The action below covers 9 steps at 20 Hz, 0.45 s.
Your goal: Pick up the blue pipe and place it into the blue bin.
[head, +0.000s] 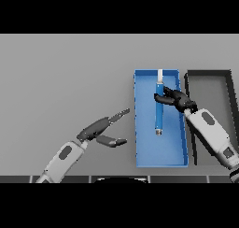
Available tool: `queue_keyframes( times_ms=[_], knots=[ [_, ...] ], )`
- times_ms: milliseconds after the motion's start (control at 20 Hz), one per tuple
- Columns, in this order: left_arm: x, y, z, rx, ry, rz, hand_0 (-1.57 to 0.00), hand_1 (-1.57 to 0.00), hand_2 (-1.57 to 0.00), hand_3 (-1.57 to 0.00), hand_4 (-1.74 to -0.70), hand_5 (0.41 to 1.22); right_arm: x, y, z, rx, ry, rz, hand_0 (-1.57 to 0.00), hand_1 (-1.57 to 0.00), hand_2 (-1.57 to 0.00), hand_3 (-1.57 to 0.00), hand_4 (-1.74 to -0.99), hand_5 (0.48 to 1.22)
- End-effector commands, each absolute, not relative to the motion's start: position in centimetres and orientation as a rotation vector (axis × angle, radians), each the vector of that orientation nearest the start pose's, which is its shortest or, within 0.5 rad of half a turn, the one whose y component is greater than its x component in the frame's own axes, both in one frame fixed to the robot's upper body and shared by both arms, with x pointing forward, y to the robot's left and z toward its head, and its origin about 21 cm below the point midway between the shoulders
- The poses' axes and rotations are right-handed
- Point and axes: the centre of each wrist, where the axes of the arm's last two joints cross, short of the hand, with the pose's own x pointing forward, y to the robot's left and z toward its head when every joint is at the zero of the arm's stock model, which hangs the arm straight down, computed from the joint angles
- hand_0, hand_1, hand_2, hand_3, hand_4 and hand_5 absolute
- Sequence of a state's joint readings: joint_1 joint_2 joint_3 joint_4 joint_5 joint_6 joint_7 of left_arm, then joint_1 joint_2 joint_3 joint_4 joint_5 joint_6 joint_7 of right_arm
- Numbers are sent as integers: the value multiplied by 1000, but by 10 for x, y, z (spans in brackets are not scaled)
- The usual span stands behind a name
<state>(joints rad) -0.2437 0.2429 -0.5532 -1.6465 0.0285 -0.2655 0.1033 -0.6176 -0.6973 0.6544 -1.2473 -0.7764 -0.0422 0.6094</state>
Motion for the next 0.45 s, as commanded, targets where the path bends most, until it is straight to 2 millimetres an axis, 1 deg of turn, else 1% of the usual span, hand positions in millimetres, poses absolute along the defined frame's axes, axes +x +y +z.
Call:
queue_keyframes(
  times_ms=[0,50,100,150,200,300,400],
  knots=[
    [258,135,53,-426,-1525,-962,1,1,1,1,-829,471,352,-246,84,36,-849,497,-50,-38,-37,-22,-1182,807],
    [259,134,53,-418,-1518,-964,1,1,1,1,-828,472,353,-249,85,23,-852,502,-40,-30,-29,-17,-1182,795],
    [258,131,51,-421,-1519,-968,1,1,1,1,-828,471,353,-245,86,32,-867,504,-32,-24,-23,-14,-1182,789],
    [256,131,50,-421,-1523,-969,1,1,1,1,-826,470,353,-247,85,43,-867,490,-25,-19,-18,-11,-1176,783],
    [256,132,49,-414,-1522,-965,1,1,1,1,-826,471,351,-250,84,35,-864,507,-20,-15,-14,-8,-1186,774],
    [257,131,48,-410,-1517,-963,1,1,1,1,-826,472,349,-244,81,40,-858,510,-20,-15,-14,-8,-1186,766],
    [257,130,42,-406,-1516,-966,1,1,1,1,-826,474,350,-245,87,39,-868,515,-20,-15,-14,-8,-1186,769]
  ],
)
